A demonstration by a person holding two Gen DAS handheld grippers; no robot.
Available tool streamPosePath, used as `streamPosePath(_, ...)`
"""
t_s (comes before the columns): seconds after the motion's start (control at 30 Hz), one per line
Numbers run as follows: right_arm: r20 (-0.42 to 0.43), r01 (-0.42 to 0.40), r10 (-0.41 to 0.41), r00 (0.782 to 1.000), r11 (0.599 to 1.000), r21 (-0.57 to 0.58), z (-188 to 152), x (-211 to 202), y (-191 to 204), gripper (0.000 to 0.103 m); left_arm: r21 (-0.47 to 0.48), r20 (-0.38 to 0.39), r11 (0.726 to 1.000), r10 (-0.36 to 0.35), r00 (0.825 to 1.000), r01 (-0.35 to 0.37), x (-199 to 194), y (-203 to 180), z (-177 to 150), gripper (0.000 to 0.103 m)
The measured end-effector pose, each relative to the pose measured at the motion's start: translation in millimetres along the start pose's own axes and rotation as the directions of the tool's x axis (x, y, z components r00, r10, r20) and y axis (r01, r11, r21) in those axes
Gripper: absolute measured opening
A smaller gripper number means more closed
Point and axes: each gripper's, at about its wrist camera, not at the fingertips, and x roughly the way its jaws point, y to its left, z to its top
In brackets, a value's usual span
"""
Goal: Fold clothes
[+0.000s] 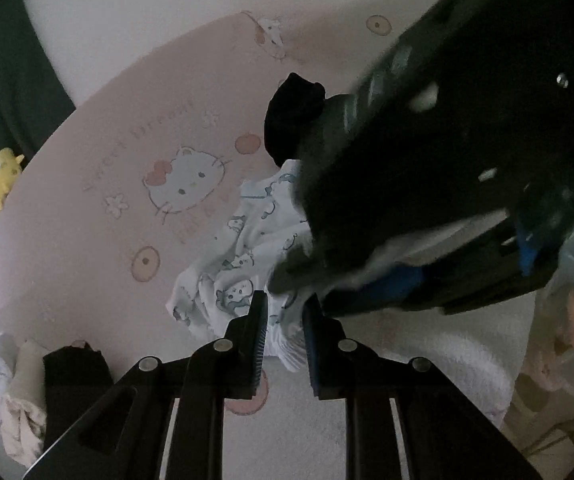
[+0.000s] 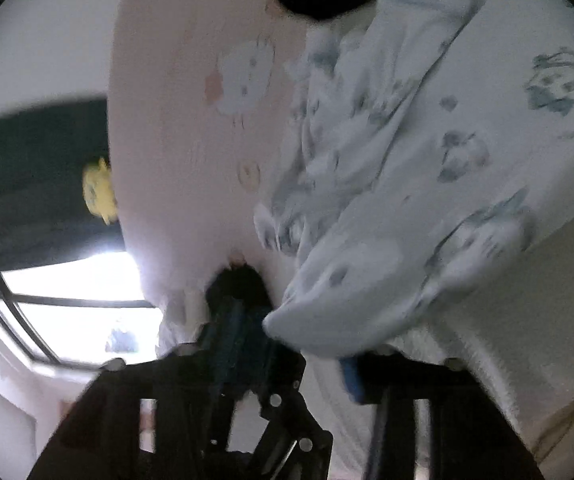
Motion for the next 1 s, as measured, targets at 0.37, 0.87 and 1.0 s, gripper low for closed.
streamPosePath(0.37,0.063,0.039,-0.039,0.997,0.999,0.011,6.3,-0.7,-2.2,0.007,-0.305,-0.138,0.948,-0.137,0.981,0.09,21.2,28.9,-22.9,0.058)
streamPosePath(0.87,0.086,0.082,-0.08,0.993,0.997,-0.012,12.8,-20.1,-2.5,0.007,-0.859,-0.034,0.453,-0.517,0.855,0.24,54.4,58.0,-66.3,0.063)
streamPosePath(1.0,0.093,0.087,-0.085,0.992,0.996,-0.017,16.0,-23.3,-4.3,0.007,-0.927,0.102,0.23,-0.607,0.788,0.297,60.6,60.5,-79.9,0.063)
